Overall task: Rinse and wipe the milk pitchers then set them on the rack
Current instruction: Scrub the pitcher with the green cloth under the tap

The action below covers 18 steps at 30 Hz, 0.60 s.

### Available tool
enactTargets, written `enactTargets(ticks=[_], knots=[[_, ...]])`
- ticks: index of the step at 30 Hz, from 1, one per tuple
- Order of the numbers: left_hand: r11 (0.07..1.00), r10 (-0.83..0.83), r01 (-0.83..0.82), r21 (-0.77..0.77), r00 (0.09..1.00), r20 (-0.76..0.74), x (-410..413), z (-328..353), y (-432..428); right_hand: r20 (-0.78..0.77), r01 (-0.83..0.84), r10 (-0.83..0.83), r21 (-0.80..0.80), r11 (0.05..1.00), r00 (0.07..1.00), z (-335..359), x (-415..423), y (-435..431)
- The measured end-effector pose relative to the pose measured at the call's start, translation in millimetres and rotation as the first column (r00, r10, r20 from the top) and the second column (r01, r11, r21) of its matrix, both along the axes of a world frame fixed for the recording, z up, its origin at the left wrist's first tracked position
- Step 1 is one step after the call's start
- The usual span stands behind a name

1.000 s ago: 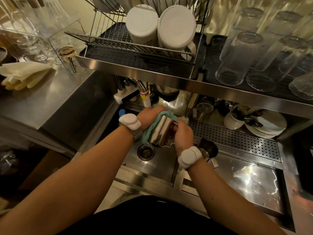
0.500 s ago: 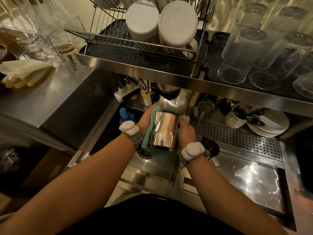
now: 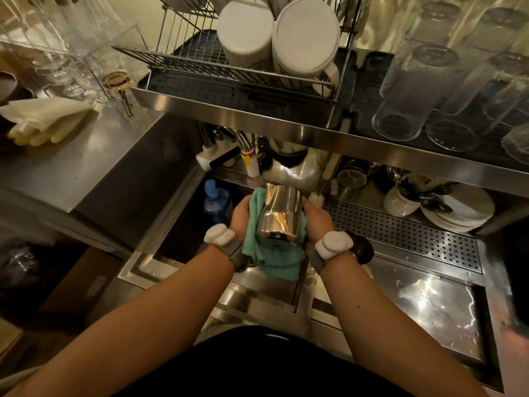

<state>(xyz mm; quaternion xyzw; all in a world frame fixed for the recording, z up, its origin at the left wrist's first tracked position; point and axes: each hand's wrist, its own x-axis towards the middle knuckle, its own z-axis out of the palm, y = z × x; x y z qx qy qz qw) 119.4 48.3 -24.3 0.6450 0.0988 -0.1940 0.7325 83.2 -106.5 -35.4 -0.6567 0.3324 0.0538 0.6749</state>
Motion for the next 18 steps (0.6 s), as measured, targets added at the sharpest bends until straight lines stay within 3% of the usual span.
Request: enactTargets(ticks=[5, 9, 12, 15, 18], knots=[[0.956, 0.154, -0.172, -0.235, 0.984, -0.093, -14, -11, -1, -0.067, 0.064, -0.065, -0.023, 0.998, 0.996, -1, 1, 0], [0.852, 0.098, -0.251, -0.459, 0.938, -0.331, -25, -15, -2, -0.090, 0.091, -0.094, -0.038, 0.995, 0.991, -1, -1, 4], [0.814, 0.161, -0.340, -0.472, 0.911, -0.379, -17, -20, -1, -0.009, 0.139, -0.139, 0.128, 0.982, 0.990, -5, -5, 12], [0.785, 0.216, -0.407, -0.467, 0.886, -0.410, -8, -12, -1, 0.052, 0.028, -0.039, 0.202, 0.979, 0.998, -13, -15, 27], [0.857, 0.350, -0.468, -0.218, 0.837, -0.421, -1, -11, -6, 0.059, -0.017, -0.002, 0.324, 0.946, 0.998, -13, -18, 34]])
